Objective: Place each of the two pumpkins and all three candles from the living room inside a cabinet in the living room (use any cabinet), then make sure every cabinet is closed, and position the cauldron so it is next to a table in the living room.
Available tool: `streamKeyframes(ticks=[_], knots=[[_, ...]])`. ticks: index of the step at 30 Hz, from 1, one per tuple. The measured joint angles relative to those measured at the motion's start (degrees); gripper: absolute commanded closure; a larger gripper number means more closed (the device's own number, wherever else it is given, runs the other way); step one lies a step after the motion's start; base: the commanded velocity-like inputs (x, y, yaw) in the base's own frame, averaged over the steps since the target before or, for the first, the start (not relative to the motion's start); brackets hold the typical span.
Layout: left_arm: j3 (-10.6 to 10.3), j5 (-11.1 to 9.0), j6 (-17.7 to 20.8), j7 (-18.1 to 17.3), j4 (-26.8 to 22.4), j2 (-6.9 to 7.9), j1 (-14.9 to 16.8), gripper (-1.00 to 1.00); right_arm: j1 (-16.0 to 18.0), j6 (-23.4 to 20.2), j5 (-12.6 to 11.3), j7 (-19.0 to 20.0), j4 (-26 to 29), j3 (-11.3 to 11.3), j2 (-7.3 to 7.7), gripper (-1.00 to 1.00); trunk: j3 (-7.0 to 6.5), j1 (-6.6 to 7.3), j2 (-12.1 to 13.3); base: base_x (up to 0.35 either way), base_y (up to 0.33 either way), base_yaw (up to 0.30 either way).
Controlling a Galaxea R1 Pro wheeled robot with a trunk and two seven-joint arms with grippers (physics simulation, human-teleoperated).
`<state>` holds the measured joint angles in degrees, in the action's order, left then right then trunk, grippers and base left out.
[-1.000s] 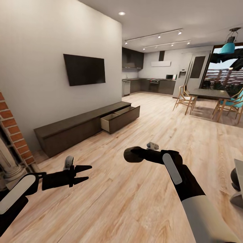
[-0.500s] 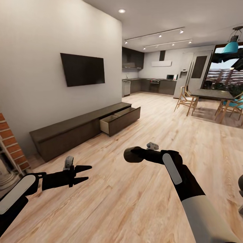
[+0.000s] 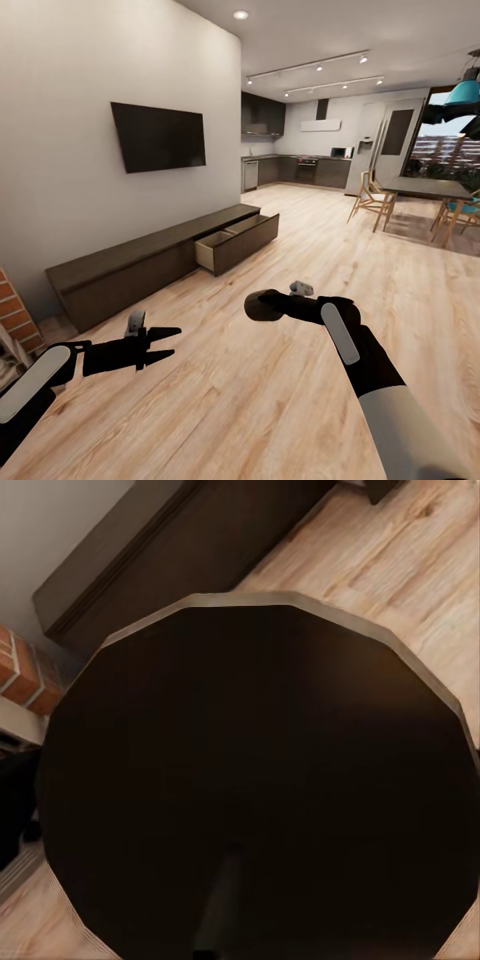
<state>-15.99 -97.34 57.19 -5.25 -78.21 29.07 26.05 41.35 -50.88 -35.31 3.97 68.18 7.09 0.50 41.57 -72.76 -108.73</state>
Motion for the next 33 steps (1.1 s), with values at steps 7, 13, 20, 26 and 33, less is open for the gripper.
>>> streamKeyframes(ticks=[7, 13, 20, 26, 33], knots=[[0.00, 0.08, 0.00, 0.00, 0.11, -0.02, 0.00, -1.00, 0.00, 0.08, 0.01, 0.07, -0.18, -0.04, 0.00, 1.00, 0.00, 0.00, 0.00, 0.331, 0.000, 0.000], [0.00, 0.13, 0.00, 0.00, 0.22, -0.02, 0.00, -1.00, 0.00, 0.09, -0.02, 0.13, -0.55, -0.08, 0.00, 1.00, 0.00, 0.00, 0.00, 0.331, 0.000, 0.000], [0.00, 0.13, 0.00, 0.00, 0.23, -0.02, 0.00, -1.00, 0.00, 0.04, -0.08, 0.12, -0.83, -0.09, -0.08, 1.00, 0.00, 0.00, 0.00, 0.331, 0.000, 0.000], [0.00, 0.13, 0.00, 0.00, 0.23, -0.02, 0.00, -1.00, 0.00, 0.08, -0.01, -0.07, -0.83, -0.09, -0.09, 1.00, 0.00, 0.00, 0.00, 0.331, 0.000, 0.000], [0.00, 0.11, 0.00, 0.00, 0.24, -0.02, 0.00, -1.00, 0.00, 0.08, -0.09, -0.05, -0.70, -0.13, -0.01, 1.00, 0.00, 0.00, 0.00, 0.329, -0.060, -0.017]])
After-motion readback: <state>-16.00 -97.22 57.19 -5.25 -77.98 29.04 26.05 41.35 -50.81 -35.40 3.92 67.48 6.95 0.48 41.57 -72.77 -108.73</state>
